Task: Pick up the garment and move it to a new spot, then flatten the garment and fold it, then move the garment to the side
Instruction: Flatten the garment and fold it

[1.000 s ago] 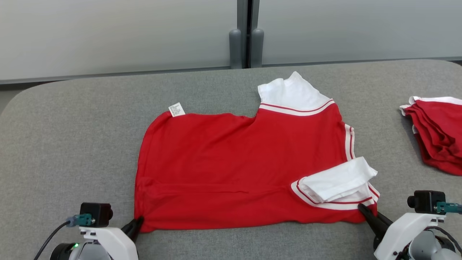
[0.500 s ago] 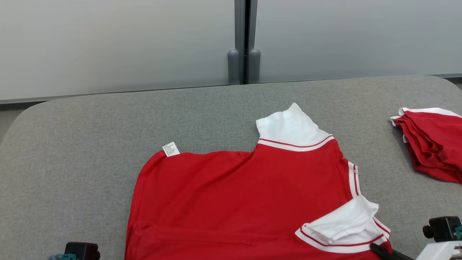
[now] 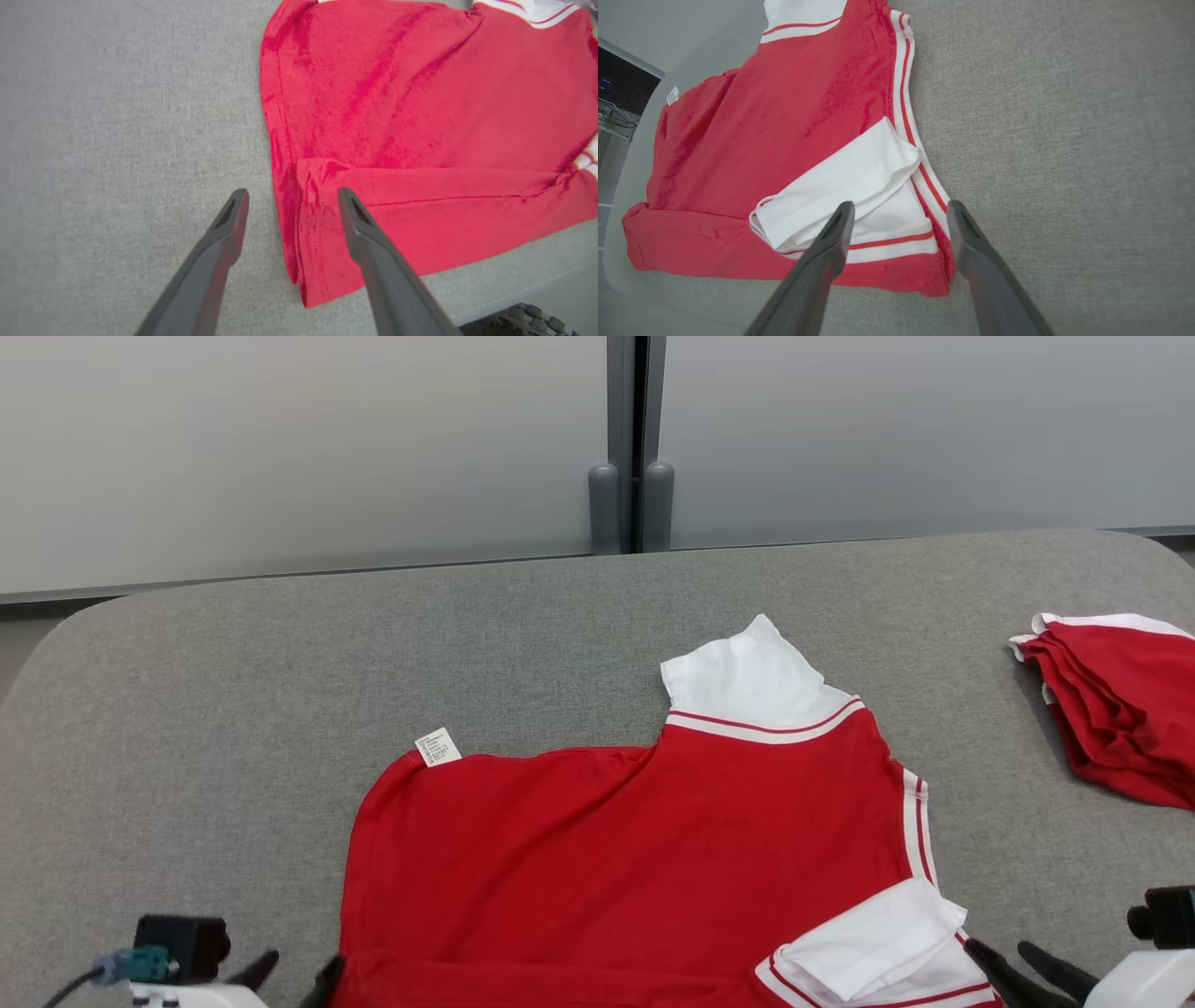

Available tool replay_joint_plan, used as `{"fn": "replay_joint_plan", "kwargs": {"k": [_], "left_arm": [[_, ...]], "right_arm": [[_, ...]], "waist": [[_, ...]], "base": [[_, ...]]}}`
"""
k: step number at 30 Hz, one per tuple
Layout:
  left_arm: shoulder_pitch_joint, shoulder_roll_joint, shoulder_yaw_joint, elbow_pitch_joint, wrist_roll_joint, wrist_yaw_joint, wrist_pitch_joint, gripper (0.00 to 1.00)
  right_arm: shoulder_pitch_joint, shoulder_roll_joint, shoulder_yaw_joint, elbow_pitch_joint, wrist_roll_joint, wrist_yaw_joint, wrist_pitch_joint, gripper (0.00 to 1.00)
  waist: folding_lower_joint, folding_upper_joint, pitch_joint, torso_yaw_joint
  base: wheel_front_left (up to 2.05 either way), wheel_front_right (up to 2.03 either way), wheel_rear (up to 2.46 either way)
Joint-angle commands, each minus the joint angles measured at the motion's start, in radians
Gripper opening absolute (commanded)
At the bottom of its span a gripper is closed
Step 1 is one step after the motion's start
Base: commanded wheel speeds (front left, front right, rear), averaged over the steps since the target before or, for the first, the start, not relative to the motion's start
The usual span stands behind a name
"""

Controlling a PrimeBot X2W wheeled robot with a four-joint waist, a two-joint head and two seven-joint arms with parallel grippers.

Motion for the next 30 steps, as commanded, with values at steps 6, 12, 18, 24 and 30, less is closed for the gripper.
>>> {"fn": "replay_joint_plan", "kwargs": {"k": [6,12,18,24,30], "left_arm": [[-0.181,0.021,0.046,0.002,0.114,-0.006,-0.037,1.0],[-0.379,0.002,0.01,0.079,0.16,-0.136,0.068,1.0],[-0.57,-0.044,-0.002,0.199,0.117,-0.274,0.213,1.0],[-0.705,-0.074,-0.012,0.277,0.076,-0.367,0.34,1.0],[-0.822,-0.098,-0.017,0.342,0.043,-0.425,0.447,1.0]], "right_arm": [[-0.122,0.029,-0.057,-0.144,-0.079,0.002,-0.011,1.0],[-0.351,0.046,-0.07,-0.116,-0.165,0.002,-0.075,1.0],[-0.605,0.032,0.012,0.01,-0.202,0.002,-0.061,1.0],[-0.812,0.029,0.113,0.153,-0.184,0.002,-0.04,1.0],[-1.011,0.036,0.267,0.328,-0.158,0.002,-0.029,1.0]], "waist": [[0.0,0.0,0.058,-0.011],[0.0,0.0,0.181,-0.011],[0.0,0.0,0.298,0.001],[0.0,0.0,0.369,0.012],[0.0,0.0,0.419,0.03]], "base": [[0.0,0.0,0.0],[0.0,0.0,0.0],[0.0,0.0,0.0],[0.0,0.0,0.0],[0.0,0.0,0.0]]}}
